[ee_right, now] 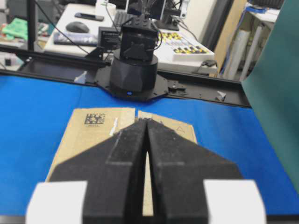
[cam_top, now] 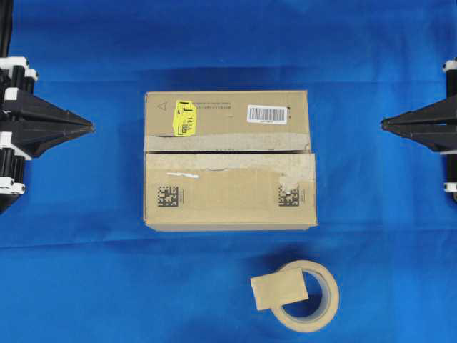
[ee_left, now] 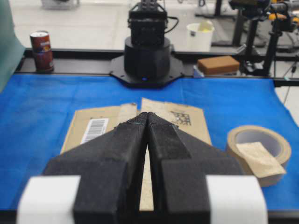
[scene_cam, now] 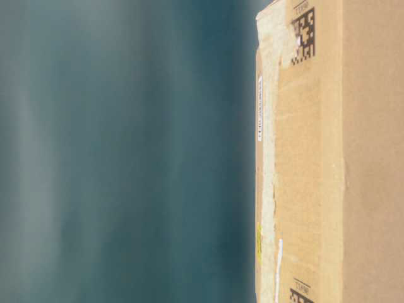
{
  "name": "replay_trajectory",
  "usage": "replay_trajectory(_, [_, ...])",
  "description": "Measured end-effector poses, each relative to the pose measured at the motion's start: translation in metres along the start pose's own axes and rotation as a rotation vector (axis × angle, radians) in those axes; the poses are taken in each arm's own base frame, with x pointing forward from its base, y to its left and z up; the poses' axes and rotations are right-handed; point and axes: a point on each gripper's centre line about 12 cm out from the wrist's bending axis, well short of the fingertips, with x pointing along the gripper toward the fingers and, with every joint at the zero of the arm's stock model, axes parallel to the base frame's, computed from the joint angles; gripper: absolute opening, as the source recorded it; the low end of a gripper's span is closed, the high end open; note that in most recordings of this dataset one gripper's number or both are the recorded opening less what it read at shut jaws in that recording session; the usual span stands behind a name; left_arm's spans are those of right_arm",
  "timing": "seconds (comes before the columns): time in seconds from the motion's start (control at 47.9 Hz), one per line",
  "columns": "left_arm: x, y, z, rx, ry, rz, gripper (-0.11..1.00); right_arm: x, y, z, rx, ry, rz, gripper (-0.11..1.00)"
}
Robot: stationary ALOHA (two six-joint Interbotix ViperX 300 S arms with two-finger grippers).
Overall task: Apply tape along the seams of the closed cardboard box to seal it securely.
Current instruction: 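Move the left gripper down toward the tape roll's loose strip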
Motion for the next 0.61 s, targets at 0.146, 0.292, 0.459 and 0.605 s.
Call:
replay_trajectory(0.146, [0.004, -0.009, -0.005, 0.117, 0.017, -0.046, 0.0, 0.002, 0.0, 0.0, 0.029, 0.023, -0.004, 0.0])
replay_trajectory(0.292, [0.013, -0.033, 0.0, 0.255, -0.063, -0.148, 0.0, 0.004, -0.001, 0.0, 0.053, 0.061, -0.007, 0.0])
replay_trajectory(0.459, [0.032, -0.065, -0.012, 0.482, -0.112, -0.257, 0.0, 0.005, -0.001, 0.0, 0.058, 0.064, -0.007, 0.0])
replay_trajectory(0.605, [0.058, -0.096, -0.036, 0.716, -0.084, -0.356, 0.0, 0.005, -0.001, 0.001, 0.059, 0.052, -0.007, 0.0])
